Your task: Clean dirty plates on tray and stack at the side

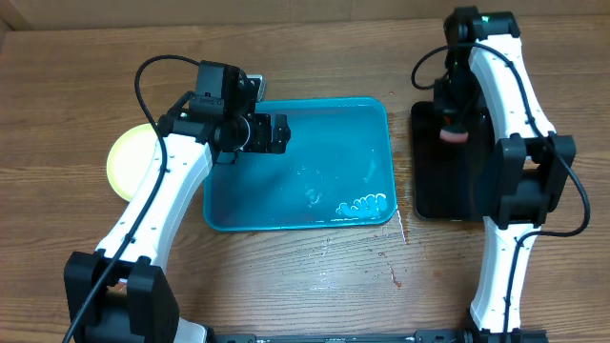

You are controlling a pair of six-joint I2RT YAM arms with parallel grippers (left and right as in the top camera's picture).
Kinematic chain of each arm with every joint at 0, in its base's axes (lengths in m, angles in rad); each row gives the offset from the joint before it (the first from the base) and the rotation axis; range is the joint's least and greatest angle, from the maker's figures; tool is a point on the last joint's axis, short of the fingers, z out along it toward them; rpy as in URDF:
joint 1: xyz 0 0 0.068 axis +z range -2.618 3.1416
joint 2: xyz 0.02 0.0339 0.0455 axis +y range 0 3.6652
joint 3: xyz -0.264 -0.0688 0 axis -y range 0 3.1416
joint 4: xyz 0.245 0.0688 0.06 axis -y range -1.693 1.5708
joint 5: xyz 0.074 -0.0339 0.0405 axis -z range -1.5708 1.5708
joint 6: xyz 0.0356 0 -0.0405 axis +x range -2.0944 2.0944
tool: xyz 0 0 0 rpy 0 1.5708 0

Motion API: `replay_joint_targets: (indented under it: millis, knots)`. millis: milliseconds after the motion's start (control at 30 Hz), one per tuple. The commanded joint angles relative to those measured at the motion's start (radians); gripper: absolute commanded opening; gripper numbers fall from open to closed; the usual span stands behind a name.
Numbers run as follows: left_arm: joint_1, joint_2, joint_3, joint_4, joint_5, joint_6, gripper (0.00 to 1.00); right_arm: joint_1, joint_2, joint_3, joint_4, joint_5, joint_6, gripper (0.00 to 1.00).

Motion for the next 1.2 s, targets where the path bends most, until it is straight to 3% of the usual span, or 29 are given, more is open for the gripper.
replay_joint_targets:
  millis: [0,167,500,767,833,933,967,1167]
  knots:
    - [-0.003,0.008,0.013,0.007,-0.006,-0.006,1.0,-0.021,-0.045,-0.045,0.002,-0.038,-0.016,0.07]
    - [-0.003,0.008,0.013,0.012,-0.006,-0.006,1.0,-0.022,-0.045,-0.065,-0.03,-0.092,-0.013,0.11]
    - [-0.002,0.007,0.021,0.024,-0.006,-0.003,1.0,-0.021,-0.069,-0.062,-0.109,-0.14,0.019,0.35]
    - [-0.002,0.007,0.253,-0.219,-0.094,-0.002,1.0,-0.018,-0.296,-0.062,-0.103,-0.199,0.018,0.39]
    - [-0.002,0.007,0.329,-0.286,-0.16,-0.002,1.0,-0.018,-0.377,-0.062,-0.109,-0.199,0.018,0.52]
    - [-0.002,0.007,0.382,-0.322,-0.212,-0.002,1.0,-0.018,-0.491,-0.062,-0.117,-0.199,0.019,0.95]
    - [-0.002,0.007,0.384,-0.323,-0.217,-0.002,1.0,-0.018,-0.536,-0.062,-0.123,-0.199,0.019,1.0]
    - [-0.002,0.008,0.378,-0.322,-0.216,-0.006,1.0,-0.018,-0.795,-0.062,-0.124,-0.202,0.093,1.0]
